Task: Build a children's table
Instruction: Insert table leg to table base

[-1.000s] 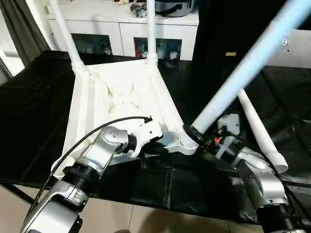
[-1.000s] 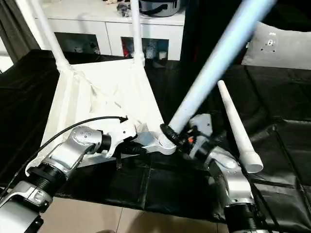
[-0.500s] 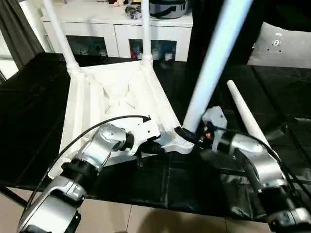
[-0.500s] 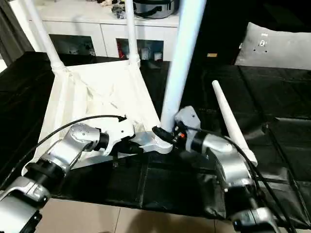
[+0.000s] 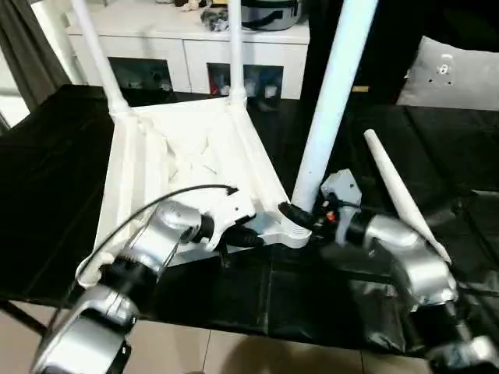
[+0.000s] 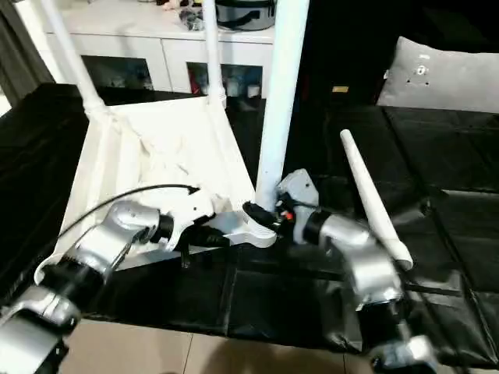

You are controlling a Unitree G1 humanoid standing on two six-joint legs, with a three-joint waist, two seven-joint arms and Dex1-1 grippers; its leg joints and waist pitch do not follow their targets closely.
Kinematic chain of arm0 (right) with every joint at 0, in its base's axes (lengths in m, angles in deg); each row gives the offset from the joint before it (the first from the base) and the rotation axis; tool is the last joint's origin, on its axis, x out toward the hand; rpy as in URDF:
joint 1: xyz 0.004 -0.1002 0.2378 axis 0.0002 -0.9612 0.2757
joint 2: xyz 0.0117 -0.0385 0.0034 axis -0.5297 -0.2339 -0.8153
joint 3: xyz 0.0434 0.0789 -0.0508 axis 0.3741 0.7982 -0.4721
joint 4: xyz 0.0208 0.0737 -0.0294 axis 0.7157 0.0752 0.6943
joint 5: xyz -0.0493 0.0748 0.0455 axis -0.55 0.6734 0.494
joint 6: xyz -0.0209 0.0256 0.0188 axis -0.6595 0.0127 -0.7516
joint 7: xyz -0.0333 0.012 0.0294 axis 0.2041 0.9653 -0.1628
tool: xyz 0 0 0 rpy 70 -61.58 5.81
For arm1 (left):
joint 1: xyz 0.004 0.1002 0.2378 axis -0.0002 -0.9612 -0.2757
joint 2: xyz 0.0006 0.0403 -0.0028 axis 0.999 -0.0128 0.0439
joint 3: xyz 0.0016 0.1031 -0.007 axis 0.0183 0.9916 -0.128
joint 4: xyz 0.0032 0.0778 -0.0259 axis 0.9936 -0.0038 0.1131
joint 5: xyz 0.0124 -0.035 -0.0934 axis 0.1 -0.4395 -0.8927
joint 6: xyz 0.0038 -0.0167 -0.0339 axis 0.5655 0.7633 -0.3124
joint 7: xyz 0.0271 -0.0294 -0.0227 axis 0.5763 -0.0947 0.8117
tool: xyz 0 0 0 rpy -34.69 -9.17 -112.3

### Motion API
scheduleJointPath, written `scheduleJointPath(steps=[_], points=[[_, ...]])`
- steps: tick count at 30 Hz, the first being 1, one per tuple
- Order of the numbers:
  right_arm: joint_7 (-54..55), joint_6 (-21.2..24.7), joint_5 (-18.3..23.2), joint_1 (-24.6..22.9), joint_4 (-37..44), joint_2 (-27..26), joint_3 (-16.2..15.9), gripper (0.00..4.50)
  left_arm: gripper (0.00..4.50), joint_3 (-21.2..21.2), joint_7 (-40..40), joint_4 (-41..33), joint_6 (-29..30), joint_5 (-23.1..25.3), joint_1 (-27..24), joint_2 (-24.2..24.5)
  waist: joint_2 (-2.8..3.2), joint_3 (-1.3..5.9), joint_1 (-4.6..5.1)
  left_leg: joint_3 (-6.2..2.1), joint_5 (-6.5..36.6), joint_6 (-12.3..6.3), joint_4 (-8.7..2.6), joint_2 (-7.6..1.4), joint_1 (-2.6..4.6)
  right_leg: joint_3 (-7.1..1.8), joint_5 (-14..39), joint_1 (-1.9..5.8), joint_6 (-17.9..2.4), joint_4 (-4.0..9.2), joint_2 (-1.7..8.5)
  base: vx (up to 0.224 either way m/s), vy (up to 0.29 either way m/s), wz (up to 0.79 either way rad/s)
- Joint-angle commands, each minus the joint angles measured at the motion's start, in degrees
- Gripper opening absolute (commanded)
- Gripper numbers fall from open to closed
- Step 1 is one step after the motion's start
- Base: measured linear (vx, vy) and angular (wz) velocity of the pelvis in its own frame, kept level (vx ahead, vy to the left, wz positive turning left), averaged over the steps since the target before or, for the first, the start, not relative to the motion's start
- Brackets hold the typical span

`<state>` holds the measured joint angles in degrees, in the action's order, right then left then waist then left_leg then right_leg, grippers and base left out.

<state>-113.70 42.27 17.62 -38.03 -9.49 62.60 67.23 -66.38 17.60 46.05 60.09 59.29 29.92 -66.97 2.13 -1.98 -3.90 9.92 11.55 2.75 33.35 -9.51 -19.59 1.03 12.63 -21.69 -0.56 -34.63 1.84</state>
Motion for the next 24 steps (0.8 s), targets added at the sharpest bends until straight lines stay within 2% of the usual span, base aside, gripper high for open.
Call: scheduleJointPath(steps=[1, 2, 4, 5, 7, 8, 9, 10, 12, 16, 20, 22, 24], points=[[6.62, 7.24, -3.39, -3.07, -7.65, -1.84, -0.54, 1.9, 0.0, -1.64, 6.18, -2.87, 5.25, -0.7, -1.48, -2.62, 0.02, 0.81, 0.4, -2.96, 26.12, 2.36, -5.66, -3.86, 0.38, -3.01, 36.87, -0.09, -5.16, 6.94, 6.73, 0.0, 0.0, 0.0], [8.42, 7.46, -3.33, -2.52, -8.37, -2.79, 0.18, 1.9, 0.0, -1.48, 7.42, -3.84, 6.2, -0.35, -1.88, -3.5, 0.06, 0.87, 1.05, -3.22, 27.52, 2.62, -5.83, -3.66, 0.46, -2.59, 37.2, -0.09, -4.34, 7.24, 6.58, 0.0, 0.0, 0.0], [13.69, 7.13, -3.89, -0.27, -11.49, -4.95, 1.76, 1.9, 0.0, -1.02, 11.58, -5.23, 7.8, 1.05, -2.18, -6.73, 0.2, 1.06, 1.57, -3.32, 26.43, 2.52, -6.14, -3.62, -0.04, -2.46, 33.55, 0.4, -4.71, 7.1, 6.44, 0.0, 0.0, 0.0], [16.17, 6.55, -4.34, 0.89, -13.12, -5.81, 2.32, 1.9, 0.0, -0.87, 14.19, -5.3, 8.04, 1.96, -2.0, -8.59, 0.13, 1.08, 2.0, -3.08, 26.12, 2.49, -6.09, -3.59, 0.04, -2.43, 31.0, 0.21, -5.51, 7.08, 6.29, 0.001, 0.051, -0.08], [18.24, 6.49, -4.68, 1.58, -13.84, -6.48, 2.7, 1.9, 0.0, -0.78, 16.23, -5.72, 8.61, 2.68, -1.96, -10.0, 0.07, 1.1, 2.19, -2.98, 26.72, 2.17, -5.89, -3.45, 0.34, -2.38, 30.28, 0.06, -6.14, 7.25, 6.4, 0.0, 0.025, -0.04], [19.77, 6.94, -4.89, 1.99, -13.98, -7.02, 2.87, 1.9, 0.0, -0.52, 18.16, -6.24, 9.25, 3.49, -1.92, -11.08, 0.15, 1.28, 2.22, -2.98, 25.99, 1.65, -5.9, -3.48, 0.28, -2.44, 28.62, 0.33, -6.48, 7.26, 6.55, 0.0, 0.0, 0.0], [22.22, 7.93, -5.42, 2.44, -13.59, -8.53, 2.95, 1.9, 0.0, -0.24, 23.18, -6.42, 9.62, 5.1, -1.67, -13.85, 0.28, 1.43, 2.38, -2.82, 24.38, 1.65, -6.1, -3.72, -0.06, -2.5, 24.26, 0.45, -7.37, 6.91, 6.31, 0.0, 0.0, 0.0], [22.94, 8.28, -5.62, 2.55, -13.52, -9.14, 2.92, 1.9, 0.0, 0.11, 24.63, -6.63, 9.68, 5.67, -1.7, -14.66, 0.15, 1.69, 2.14, -2.57, 22.05, 1.54, -5.9, -3.85, 0.04, -2.59, 18.76, 0.6, -8.46, 6.68, 6.22, 0.0, 0.0, 0.0], [24.27, 8.54, -5.91, 2.67, -13.73, -9.95, 3.16, 1.9, 0.0, 0.75, 25.55, -7.49, 10.02, 6.09, -2.03, -15.25, -0.02, 1.62, 2.02, -2.31, 20.34, 0.82, -5.79, -3.59, -0.38, -2.68, 16.1, 1.01, -9.56, 6.35, 6.36, 0.0, 0.0, 0.0], [25.24, 8.4, -5.92, 3.09, -15.06, -10.65, 3.62, 1.9, 0.0, 1.45, 24.22, -9.0, 10.75, 6.56, -3.01, -14.14, -0.2, 1.51, 1.97, -2.25, 20.04, -0.2, -5.7, -3.46, -0.49, -2.67, 20.47, 1.09, -8.74, 6.77, 6.68, 0.0, 0.0, 0.0], [25.25, 7.41, -5.72, 3.34, -16.07, -10.73, 4.11, 1.9, 0.0, 1.11, 23.85, -9.08, 10.46, 6.83, -3.31, -13.14, -0.04, 1.57, 1.98, -2.28, 18.9, -0.17, -5.75, -3.57, -0.51, -2.68, 20.49, 1.14, -8.32, 6.83, 6.67, 0.0, 0.0, 0.0], [24.73, 6.73, -5.87, 3.44, -16.25, -10.72, 4.13, 2.6, 0.0, 1.32, 23.62, -9.22, 10.15, 6.79, -3.39, -12.78, 0.11, 1.52, 2.01, -2.28, 19.41, 0.11, -5.77, -3.62, -0.41, -2.65, 20.4, 1.07, -8.45, 6.81, 6.59, 0.0, 0.0, 0.0], [24.38, 6.28, -5.74, 3.41, -16.23, -10.72, 4.3, 2.62, 0.0, 1.47, 23.11, -9.35, 9.69, 6.64, -3.43, -12.2, 0.16, 1.6, 2.02, -2.23, 20.04, 0.36, -5.67, -3.64, -0.19, -2.67, 20.5, 0.88, -8.83, 6.9, 6.58, 0.0, 0.0, 0.0]])
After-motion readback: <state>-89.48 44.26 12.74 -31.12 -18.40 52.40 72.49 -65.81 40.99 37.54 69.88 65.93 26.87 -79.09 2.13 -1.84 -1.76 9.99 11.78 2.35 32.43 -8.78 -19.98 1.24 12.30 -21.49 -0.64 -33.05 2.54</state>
